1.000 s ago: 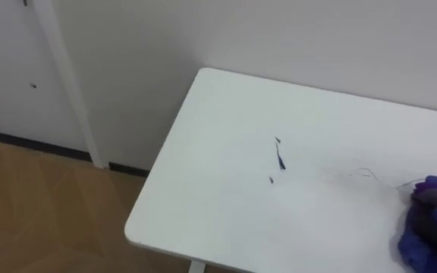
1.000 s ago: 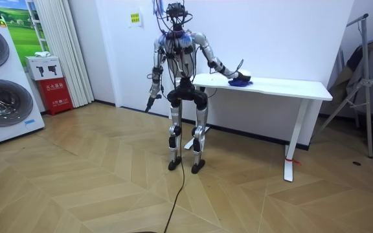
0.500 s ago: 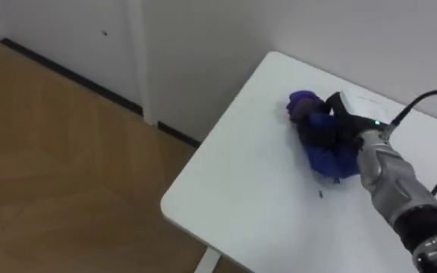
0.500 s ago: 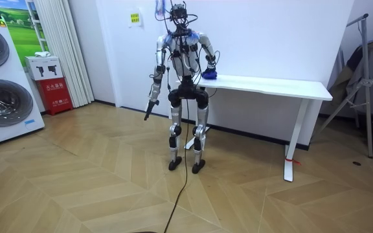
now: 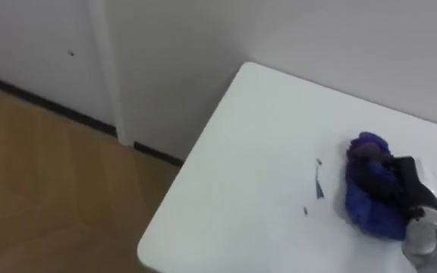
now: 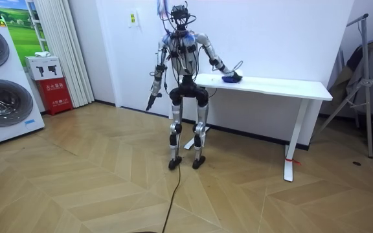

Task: Wipe table

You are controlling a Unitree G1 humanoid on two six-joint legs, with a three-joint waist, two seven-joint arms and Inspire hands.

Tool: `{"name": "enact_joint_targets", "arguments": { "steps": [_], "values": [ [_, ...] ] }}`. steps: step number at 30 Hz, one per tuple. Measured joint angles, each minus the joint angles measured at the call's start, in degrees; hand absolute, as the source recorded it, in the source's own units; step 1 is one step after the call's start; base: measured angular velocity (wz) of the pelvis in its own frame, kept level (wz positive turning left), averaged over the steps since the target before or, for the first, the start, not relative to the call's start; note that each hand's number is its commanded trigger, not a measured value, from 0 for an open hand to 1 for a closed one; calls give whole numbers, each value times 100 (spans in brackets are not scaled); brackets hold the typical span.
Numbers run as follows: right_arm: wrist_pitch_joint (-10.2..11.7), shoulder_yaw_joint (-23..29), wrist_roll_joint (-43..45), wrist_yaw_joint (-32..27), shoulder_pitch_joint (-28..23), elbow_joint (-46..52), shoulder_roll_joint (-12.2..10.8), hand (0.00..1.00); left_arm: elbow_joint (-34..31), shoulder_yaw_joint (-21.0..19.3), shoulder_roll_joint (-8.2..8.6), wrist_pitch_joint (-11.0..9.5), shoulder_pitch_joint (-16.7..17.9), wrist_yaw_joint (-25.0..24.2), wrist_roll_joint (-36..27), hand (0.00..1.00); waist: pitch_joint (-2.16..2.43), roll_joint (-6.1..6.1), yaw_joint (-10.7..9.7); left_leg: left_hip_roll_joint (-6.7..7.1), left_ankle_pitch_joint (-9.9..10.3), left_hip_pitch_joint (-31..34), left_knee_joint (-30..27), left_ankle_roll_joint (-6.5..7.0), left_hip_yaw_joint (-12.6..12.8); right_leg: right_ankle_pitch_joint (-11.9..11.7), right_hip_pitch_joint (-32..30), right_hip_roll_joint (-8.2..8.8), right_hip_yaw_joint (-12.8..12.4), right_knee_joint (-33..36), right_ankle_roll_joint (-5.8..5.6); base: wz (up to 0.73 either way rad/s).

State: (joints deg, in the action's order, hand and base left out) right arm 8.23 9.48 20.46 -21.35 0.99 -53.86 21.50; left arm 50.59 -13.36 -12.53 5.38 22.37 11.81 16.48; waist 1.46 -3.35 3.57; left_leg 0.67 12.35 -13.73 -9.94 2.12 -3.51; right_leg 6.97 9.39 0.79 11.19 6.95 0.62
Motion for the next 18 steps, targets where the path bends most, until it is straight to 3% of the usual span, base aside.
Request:
{"name": "enact_joint_targets", "arguments": {
  "steps": [2, 7, 10, 11, 13, 14, 15, 16, 18],
  "values": [
    [0, 333, -147, -62, -247, -67, 35, 100, 1, -30, 8, 1, 20, 11, 7, 0, 1, 24, -36, -38, -3, -195, 107, 1, 202, 17, 100, -56, -148, -9, -17, -22],
    [-32, 742, -185, -135, -456, -213, 80, 100, -1, -119, 45, 25, 100, 142, 58, 0, -1, 4, -131, -20, -1, -267, 134, 0, 206, 18, 158, -74, -145, 23, -19, -11],
    [-306, 648, -151, -195, -331, -100, 82, 100, -29, -97, 52, 57, 167, 178, 45, 0, -11, 13, -40, -7, -1, -309, 158, 1, 308, 18, 142, -70, -160, 41, -19, -14],
    [-458, 499, -147, -236, -254, -47, 92, 100, -23, -84, 67, 57, 187, 189, 45, 0, -19, 10, 13, -3, -1, -314, 160, 1, 308, 17, 140, -69, -166, 43, -20, -21],
    [-715, 291, -63, -243, -34, 23, 91, 100, 11, 32, 86, 77, 177, 208, 50, 0, -73, 16, 39, 2, -1, -333, 186, 1, 335, 16, 115, -61, -211, 72, -21, -25],
    [-890, 99, 67, -227, 166, 109, 83, 100, 12, 71, 114, 72, 166, 212, 38, 0, -104, 25, 145, 0, -1, -330, 250, 2, 343, 16, 12, -77, -298, 115, -21, -61],
    [-1086, -200, 332, -124, 442, 287, 47, 100, 68, 65, 140, 63, 104, 212, 54, 0, -173, 25, 271, 4, 0, -290, 262, 3, 334, 16, -108, -79, -311, 144, -21, -73],
    [-1154, -366, 538, -29, 546, 437, 38, 100, 98, 59, 159, 64, 72, 207, 56, 0, -189, 28, 343, 4, 0, -252, 263, 4, 326, 12, -187, -82, -281, 167, -13, -69],
    [-1277, -1205, 1430, 288, 902, 1062, -24, 100, 101, 77, 231, 65, -16, 163, 57, 0, -205, 51, 477, -11, 2, -74, 233, 6, 184, -51, -390, -88, -101, 222, 71, -14]
  ]
}}
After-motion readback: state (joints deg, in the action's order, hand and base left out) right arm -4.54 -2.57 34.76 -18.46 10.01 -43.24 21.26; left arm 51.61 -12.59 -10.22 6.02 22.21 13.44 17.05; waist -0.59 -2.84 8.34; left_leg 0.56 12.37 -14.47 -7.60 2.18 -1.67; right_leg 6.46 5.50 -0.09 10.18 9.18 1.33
